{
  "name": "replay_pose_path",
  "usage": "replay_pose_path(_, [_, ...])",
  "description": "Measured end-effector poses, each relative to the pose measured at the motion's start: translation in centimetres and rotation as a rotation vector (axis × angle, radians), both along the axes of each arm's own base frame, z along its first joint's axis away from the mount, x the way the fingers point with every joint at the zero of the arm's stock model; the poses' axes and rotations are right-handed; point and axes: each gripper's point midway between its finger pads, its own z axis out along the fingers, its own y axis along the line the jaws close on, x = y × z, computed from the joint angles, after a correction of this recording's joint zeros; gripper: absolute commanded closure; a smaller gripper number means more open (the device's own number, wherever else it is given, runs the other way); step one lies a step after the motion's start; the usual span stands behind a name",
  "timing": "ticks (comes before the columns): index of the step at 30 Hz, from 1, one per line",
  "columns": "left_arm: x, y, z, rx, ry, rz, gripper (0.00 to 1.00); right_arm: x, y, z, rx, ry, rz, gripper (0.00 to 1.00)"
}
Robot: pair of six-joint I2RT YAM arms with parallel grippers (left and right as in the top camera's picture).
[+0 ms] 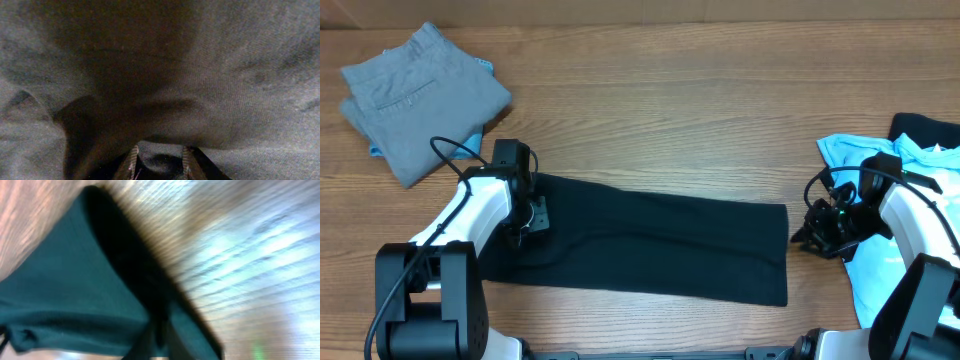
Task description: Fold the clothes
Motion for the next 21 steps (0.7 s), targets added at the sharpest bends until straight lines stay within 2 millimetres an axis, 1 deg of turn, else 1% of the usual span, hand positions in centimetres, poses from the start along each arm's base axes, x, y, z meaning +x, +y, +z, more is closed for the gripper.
replay_pose_path(2, [0.0, 0.1, 0.0, 0.006, 0.001, 0.000, 0.56, -0.1, -0.3, -0.1, -0.018, 0.008, -0.004, 0.28])
replay_pose_path(3, [0.0, 0.2, 0.0, 0.010, 0.001, 0.000, 0.51, 0.0, -0.4, -0.2, -0.025, 0.006, -0.001, 0.31])
replay_pose_path(4, [-0.1, 0.3, 0.0, 0.016, 0.002, 0.000, 0.49, 0.0, -0.5, -0.2, -0.033, 0.005, -0.005, 0.32])
replay_pose_path(8, [-0.2, 0.6, 0.0, 0.035, 0.006, 0.002, 0.46, 1.1, -0.7, -0.3, -0.035, -0.039, -0.012, 0.41])
replay_pose_path(9, [-0.2, 0.7, 0.0, 0.037, 0.006, 0.002, 0.48, 1.4, -0.7, -0.3, -0.033, -0.057, -0.010, 0.42])
replay_pose_path(10, [-0.2, 0.7, 0.0, 0.037, 0.006, 0.002, 0.51, 2.1, -0.7, -0.3, -0.031, -0.087, -0.011, 0.45])
replay_pose_path(12, [-0.2, 0.5, 0.0, 0.030, 0.006, -0.003, 0.56, 2.8, -0.7, -0.3, -0.027, -0.118, -0.015, 0.48])
replay_pose_path(15, [-0.3, 0.4, 0.0, 0.020, 0.013, -0.006, 0.59, 3.8, -0.7, -0.2, -0.022, -0.161, -0.015, 0.49])
replay_pose_path(16, [-0.4, 0.3, 0.0, 0.018, 0.017, -0.007, 0.61, 4.1, -0.7, -0.2, -0.021, -0.176, -0.013, 0.48])
replay_pose_path(20, [-0.9, 0.3, 0.0, 0.015, 0.035, -0.009, 0.73, 5.5, -0.5, -0.4, -0.016, -0.243, -0.008, 0.54])
replay_pose_path(21, [-0.9, 0.3, 0.0, 0.015, 0.037, -0.009, 0.79, 5.6, -0.4, -0.5, -0.010, -0.255, -0.006, 0.58])
